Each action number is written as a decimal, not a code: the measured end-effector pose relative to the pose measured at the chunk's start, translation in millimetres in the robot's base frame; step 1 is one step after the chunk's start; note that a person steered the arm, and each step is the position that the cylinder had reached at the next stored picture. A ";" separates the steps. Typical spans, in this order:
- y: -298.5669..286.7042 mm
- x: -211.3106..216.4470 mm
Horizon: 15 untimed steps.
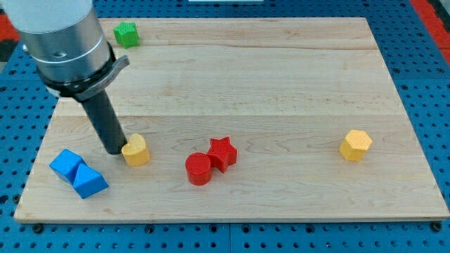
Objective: Place the yellow blocks at the center right of the board
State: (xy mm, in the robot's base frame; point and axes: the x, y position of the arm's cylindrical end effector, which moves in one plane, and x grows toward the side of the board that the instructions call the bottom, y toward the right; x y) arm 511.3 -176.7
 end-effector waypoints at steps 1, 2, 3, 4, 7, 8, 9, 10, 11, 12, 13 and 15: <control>-2.5 14.1; 66.4 6.8; 124.1 -28.9; 198.9 -58.0; 311.8 -10.0; 341.1 24.8; 404.5 26.8; 439.0 14.3; 424.3 -28.4; 458.8 19.9; 413.1 31.3; 367.1 -49.4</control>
State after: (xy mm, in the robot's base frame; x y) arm 461.9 190.4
